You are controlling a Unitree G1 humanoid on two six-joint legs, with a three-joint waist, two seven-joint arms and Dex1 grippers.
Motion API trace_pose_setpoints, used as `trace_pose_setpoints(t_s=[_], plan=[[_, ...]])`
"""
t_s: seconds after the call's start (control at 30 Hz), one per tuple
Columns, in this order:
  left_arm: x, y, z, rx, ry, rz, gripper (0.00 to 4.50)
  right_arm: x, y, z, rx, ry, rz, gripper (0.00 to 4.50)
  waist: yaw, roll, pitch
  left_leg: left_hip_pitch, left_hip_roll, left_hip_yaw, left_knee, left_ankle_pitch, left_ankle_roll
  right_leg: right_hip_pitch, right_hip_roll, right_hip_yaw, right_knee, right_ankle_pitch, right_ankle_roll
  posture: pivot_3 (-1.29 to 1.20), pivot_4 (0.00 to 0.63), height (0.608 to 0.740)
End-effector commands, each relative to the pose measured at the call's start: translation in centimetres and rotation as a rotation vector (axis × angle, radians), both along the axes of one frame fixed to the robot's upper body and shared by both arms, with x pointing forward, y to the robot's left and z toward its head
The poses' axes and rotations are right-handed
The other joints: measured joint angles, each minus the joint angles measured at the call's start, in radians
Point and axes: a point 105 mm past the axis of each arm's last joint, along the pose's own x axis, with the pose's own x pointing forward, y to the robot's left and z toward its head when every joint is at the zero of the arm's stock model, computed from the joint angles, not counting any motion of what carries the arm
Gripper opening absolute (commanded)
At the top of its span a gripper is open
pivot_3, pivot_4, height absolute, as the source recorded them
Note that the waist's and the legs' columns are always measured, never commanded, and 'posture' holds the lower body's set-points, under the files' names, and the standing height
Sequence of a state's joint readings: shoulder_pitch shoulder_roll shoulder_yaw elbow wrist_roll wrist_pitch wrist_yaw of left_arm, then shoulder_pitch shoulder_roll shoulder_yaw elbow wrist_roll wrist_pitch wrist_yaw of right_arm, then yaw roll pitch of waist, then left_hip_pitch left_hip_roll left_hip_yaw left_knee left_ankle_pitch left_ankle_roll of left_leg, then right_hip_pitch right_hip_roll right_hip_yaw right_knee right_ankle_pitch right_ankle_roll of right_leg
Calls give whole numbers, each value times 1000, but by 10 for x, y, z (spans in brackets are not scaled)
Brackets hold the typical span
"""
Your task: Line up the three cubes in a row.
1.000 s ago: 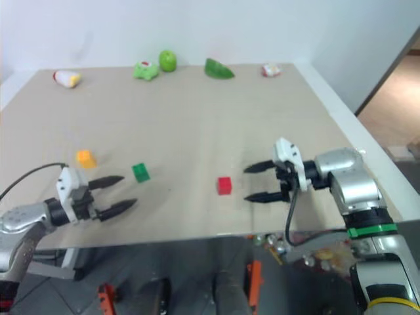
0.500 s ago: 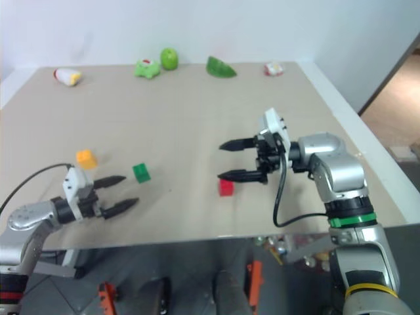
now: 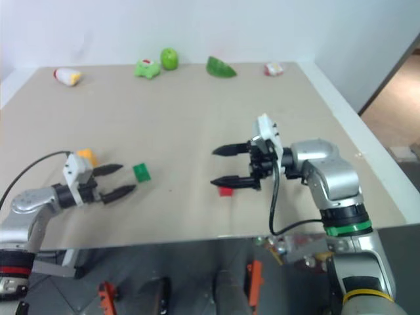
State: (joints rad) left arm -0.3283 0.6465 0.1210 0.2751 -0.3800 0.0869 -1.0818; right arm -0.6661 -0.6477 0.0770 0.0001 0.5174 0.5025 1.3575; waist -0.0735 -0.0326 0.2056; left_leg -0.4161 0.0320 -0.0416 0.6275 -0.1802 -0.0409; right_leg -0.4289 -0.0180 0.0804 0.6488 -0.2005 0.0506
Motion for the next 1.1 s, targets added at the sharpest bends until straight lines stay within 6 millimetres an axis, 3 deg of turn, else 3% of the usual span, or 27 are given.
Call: trace_pose_setpoints(t_s=[0.03, 0.47, 0.5, 0.73, 0.93, 1.1], plan=[[9, -4, 6, 16, -29, -27, 4424, -6, 2, 11, 33, -43, 1, 4236, 0, 0, 0, 0, 0, 0, 0, 0, 0, 0, 0, 0, 0, 0, 0, 0, 150, 733], [28, -26, 6, 11, -30, -115, 4424, -5, 0, 13, 59, -43, -52, 4236, 1, 0, 0, -1, 0, -2, 1, 0, 0, 0, 0, -1, 0, 3, 4, 0, 150, 733], [28, -28, 6, 8, -29, -124, 3879, -5, -1, 13, 59, -43, -55, 4263, 1, 0, 0, -1, 0, -2, 1, 0, 0, 0, 0, -1, 0, 3, 4, 0, 150, 733], [25, -32, 3, 44, -26, -161, 1522, 0, -4, 13, 65, -50, -84, 4263, 0, 0, 0, -1, 0, -3, 1, 0, 0, 0, 1, -1, 0, 3, 4, 0, 150, 733], [23, -39, 6, 89, -46, -212, 1522, 1, -5, 13, 68, -53, -93, 4263, 1, 0, 0, -1, -1, -3, 1, 0, 0, 0, 0, -1, 0, 3, 4, 0, 150, 733], [18, -62, 11, 95, -65, -304, 1522, 3, -7, 12, 68, -55, -112, 4263, 1, 0, 0, -2, -1, -3, 1, 0, 0, 0, 0, -1, 0, 3, 4, 0, 150, 733]])
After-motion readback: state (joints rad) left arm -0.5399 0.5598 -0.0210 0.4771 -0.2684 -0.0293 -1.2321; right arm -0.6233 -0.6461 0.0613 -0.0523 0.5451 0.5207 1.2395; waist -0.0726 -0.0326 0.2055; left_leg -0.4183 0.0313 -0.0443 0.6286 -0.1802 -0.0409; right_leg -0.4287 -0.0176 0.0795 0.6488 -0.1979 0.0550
